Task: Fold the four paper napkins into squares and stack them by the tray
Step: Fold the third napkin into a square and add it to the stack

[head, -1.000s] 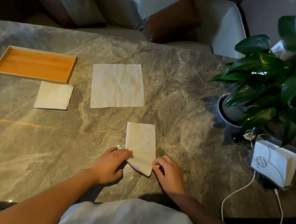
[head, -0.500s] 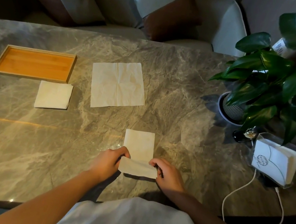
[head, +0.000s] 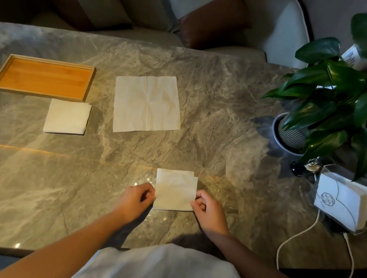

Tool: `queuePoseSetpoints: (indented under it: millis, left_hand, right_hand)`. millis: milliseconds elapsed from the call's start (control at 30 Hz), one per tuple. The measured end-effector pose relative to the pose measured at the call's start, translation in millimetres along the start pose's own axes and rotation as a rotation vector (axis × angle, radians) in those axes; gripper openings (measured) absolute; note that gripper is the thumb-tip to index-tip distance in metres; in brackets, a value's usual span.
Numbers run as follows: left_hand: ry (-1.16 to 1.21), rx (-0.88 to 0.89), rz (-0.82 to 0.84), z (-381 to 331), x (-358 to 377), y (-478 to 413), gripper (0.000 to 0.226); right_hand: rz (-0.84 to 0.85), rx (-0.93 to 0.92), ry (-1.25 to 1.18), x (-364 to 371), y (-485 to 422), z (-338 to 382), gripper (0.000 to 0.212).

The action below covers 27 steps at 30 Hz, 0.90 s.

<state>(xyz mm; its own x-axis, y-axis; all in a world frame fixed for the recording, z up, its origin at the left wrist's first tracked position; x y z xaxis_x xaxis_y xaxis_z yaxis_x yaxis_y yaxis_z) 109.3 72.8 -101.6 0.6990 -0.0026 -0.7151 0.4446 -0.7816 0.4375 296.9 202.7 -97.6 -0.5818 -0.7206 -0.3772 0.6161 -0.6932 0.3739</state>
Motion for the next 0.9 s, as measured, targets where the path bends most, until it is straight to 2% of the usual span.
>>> queuePoseSetpoints:
  millis: [267,433,667,900]
  left_hand:
    - [0.024,-0.091,-0.016,2.9,3.3,-2.9,0.021]
    - [0.032,-0.137,-0.013,4.6,4.4,-5.7,0.016]
    - [-0.057,-0.121,-0.023,1.6,5.2,-7.4,0.008]
    - [-0.068,-0.115,-0.030,2.1,5.2,-7.8,0.003]
  right_hand:
    - [-0.024,0.048,-0.055,3.6,-6.4,1.2,0.008]
    - [-0.031,0.064,-0.026,3.6,-8.7,1.8,0.013]
    - [-0.037,0.099,0.008,3.5,-8.6,3.3,0.019]
    - [-0.055,0.103,-0.010,1.9,-8.4,0.1,0.016]
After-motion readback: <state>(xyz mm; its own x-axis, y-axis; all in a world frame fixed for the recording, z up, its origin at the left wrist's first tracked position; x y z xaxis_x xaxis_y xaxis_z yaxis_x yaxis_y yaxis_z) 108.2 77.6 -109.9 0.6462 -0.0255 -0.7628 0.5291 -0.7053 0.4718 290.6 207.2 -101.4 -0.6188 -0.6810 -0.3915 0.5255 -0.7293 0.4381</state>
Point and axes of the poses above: each hand's wrist, its own y-axis away from the middle knuckle, its own x-axis out of the palm, z = x × y, the point moved 3 cm from there along -y, towards the middle knuckle, and after that the axes turned 11 degrees about -y, right-handed, at the moved point
